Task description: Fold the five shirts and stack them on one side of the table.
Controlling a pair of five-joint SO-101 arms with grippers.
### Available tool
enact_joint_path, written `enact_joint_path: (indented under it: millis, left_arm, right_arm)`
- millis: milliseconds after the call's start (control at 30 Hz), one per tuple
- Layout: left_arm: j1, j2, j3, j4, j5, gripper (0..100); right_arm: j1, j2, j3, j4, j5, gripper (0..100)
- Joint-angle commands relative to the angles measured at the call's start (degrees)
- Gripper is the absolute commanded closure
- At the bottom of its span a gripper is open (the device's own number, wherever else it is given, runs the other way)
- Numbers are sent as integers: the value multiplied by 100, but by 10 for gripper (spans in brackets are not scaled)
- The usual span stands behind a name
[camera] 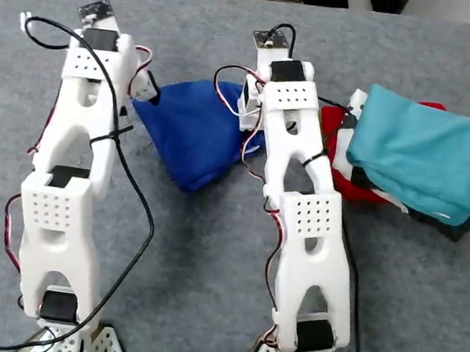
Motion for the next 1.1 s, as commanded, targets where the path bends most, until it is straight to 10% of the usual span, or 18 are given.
enact_joint_path:
  millis: [0, 667, 1067]
  left_arm:
    - [79, -48, -281, -123, 229, 777]
    - [202, 1578, -1345, -325, 659, 781]
    - [176, 2369, -2233, -149, 642, 982]
  right_arm:
    - [84, 119, 48, -35, 79, 997]
    - [84, 119, 57, -35, 325, 997]
    - [75, 119, 48, 62, 536, 997]
